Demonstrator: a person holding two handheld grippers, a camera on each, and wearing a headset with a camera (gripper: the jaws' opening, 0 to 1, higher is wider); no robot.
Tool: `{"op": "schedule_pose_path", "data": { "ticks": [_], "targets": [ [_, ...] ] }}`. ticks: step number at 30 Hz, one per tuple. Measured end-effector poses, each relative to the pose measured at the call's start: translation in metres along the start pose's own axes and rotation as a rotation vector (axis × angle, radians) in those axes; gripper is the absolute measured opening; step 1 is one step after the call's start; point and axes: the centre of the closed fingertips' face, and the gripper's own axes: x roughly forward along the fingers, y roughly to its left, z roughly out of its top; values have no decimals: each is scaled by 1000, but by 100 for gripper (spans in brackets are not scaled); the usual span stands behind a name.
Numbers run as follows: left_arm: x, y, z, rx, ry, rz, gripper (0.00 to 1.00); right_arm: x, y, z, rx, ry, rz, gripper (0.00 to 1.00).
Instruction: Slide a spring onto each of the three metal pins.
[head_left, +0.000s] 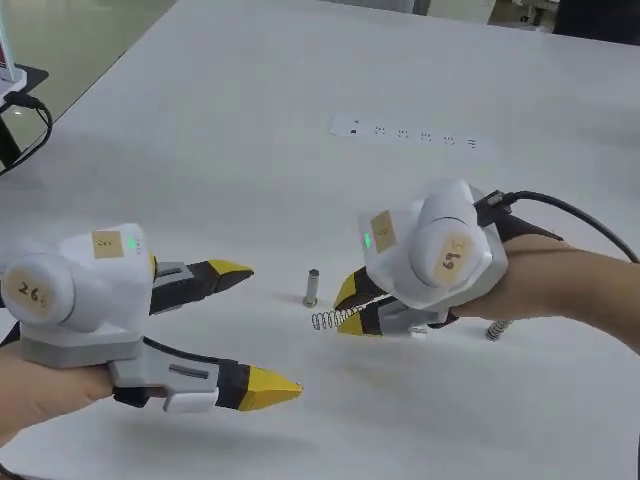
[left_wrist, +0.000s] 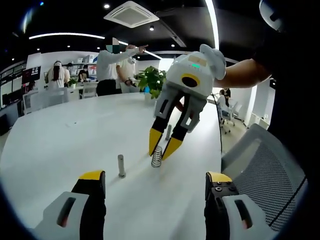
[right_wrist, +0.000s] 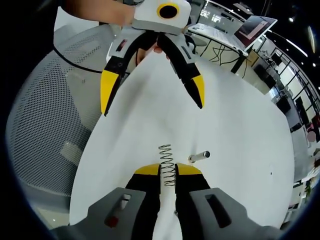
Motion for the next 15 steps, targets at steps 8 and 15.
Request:
{"op": "schedule_pose_path", "data": {
  "ticks": [8, 15],
  "targets": [
    [5, -1, 2, 13, 2, -15, 69, 1, 0, 4, -4, -5, -6, 7],
    [5, 2, 0, 15, 8, -17, 64, 10, 3, 14, -5, -18, -2, 7]
  ]
}}
